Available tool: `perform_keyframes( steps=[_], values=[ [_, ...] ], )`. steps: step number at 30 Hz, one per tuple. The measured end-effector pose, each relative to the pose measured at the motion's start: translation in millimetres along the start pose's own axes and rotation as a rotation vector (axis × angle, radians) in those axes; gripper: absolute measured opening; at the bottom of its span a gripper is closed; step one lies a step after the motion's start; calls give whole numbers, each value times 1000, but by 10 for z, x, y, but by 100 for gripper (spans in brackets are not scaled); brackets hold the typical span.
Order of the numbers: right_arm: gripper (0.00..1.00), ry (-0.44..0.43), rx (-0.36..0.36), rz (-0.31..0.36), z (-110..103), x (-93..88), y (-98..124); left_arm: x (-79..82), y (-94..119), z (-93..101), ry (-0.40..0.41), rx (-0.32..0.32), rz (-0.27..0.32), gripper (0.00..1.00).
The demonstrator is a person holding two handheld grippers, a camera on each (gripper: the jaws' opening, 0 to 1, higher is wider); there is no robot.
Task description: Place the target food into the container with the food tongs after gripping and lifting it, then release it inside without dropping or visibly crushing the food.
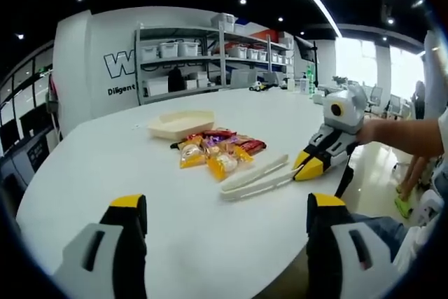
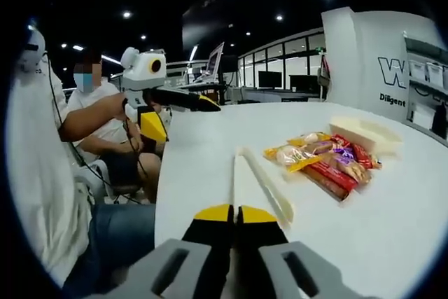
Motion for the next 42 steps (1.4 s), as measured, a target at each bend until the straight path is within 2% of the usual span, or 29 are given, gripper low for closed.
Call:
perform_keyframes(
  steps=[5, 9, 14, 20, 23, 25, 26, 30, 36, 42],
  values=[
    [0, 13, 13, -11, 12, 23, 7, 4, -34, 2, -8, -12, 0, 94],
    [0, -75, 32, -9, 42, 35, 35, -1, -64, -19, -18, -23, -2, 94],
    [0, -116, 39, -12, 47, 42, 57, -15, -121, -47, -22, -39, -8, 93],
    [0, -106, 49, -19, 15, 115, 114, -18, -200, -12, -25, -85, 8, 94],
    [0, -104, 57, 7, -4, 198, 157, -23, -253, 7, -34, -107, 18, 93],
    [0, -110, 67, 34, -28, 269, 183, -19, -295, 30, -19, -143, 46, 93],
    [0, -107, 68, 56, -42, 314, 196, -7, -323, 51, -6, -169, 79, 93],
    [0, -128, 76, 100, -65, 406, 229, -29, -380, 78, 53, -215, 81, 93],
    [0, -142, 96, 148, -115, 492, 263, 9, -437, 105, 32, -235, 103, 92],
    [0, -151, 121, 167, -166, 542, 245, 71, -506, 198, 123, -332, 165, 90]
  ],
)
Point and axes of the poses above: the point that each gripper's makers call its tool centre point, and the gripper's own axes: y roughly backward along the fingers, z roughly to its right, x roughly out of its top, the point moved 8 cm from there along y, roughly backward along the fingers, and after that the axes turned 4 degrees about -x, right-handed, at the moved point
